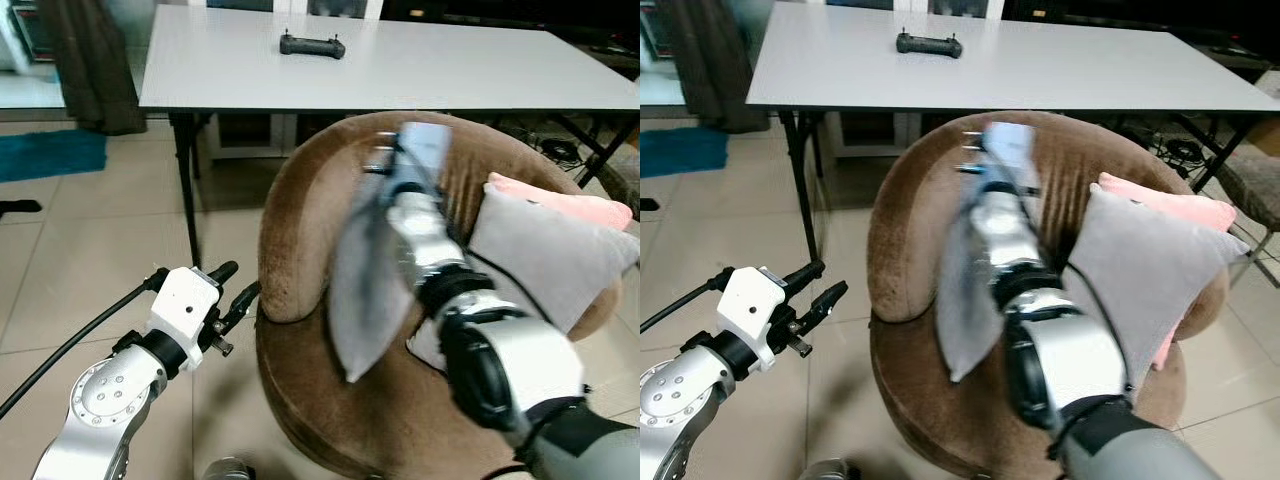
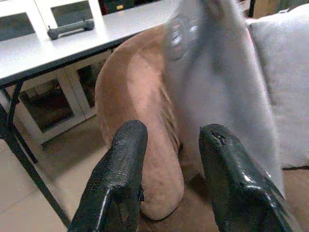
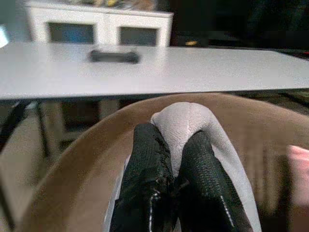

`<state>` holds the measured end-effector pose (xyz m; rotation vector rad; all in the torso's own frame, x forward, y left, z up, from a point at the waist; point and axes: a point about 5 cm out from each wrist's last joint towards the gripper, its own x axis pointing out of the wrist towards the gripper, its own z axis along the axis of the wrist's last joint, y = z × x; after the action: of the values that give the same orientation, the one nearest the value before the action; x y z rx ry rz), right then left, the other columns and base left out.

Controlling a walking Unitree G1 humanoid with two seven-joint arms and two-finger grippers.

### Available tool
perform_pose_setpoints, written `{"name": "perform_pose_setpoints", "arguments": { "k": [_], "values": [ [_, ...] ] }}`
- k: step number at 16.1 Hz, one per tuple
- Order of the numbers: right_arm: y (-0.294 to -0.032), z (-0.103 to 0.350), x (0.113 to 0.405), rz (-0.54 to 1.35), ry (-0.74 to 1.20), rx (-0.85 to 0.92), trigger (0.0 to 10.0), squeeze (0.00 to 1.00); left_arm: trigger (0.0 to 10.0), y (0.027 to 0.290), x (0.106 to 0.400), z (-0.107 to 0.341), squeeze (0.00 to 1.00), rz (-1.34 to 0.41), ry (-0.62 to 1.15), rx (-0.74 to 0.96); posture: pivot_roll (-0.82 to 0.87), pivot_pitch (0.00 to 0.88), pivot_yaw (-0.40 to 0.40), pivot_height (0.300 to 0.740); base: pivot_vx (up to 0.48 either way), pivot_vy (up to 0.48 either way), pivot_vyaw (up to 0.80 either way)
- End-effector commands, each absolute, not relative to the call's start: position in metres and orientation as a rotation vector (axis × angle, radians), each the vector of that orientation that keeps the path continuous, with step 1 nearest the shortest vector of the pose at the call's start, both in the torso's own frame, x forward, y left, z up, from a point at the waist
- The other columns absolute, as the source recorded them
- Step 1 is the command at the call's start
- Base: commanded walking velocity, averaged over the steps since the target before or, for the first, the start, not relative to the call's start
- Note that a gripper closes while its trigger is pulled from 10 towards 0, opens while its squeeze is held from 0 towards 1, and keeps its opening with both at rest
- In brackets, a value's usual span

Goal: Move the pillow to the sofa from floor

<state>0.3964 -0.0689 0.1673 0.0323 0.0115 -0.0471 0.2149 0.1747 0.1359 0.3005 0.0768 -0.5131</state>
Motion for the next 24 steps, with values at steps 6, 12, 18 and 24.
{"name": "perform_pose_setpoints", "arguments": {
  "k": [6,12,18,24],
  "values": [
    [-0.059,0.145,0.391,-0.031,0.171,-0.002,10.0,0.0,10.0,0.176,0.207,0.136,0.0,-0.512,0.096,0.323,0.23,0.0,-0.172,0.74,0.0,0.0,0.0],
    [-0.118,0.187,0.409,-0.171,-0.028,0.008,10.0,0.0,10.0,0.166,0.221,0.136,0.0,-0.534,0.057,0.319,0.17,0.0,-0.133,0.74,0.0,0.0,0.0],
    [-0.175,0.222,0.415,-0.363,-0.113,-0.026,10.0,0.0,10.0,0.162,0.231,0.137,0.0,-0.554,0.036,0.322,0.15,0.0,-0.117,0.74,0.0,0.0,0.0],
    [-0.143,0.204,0.415,-0.276,-0.019,-0.01,10.0,0.0,10.0,0.16,0.226,0.135,0.0,-0.567,0.043,0.312,0.18,0.0,-0.145,0.74,0.0,0.0,0.0]
  ]
}}
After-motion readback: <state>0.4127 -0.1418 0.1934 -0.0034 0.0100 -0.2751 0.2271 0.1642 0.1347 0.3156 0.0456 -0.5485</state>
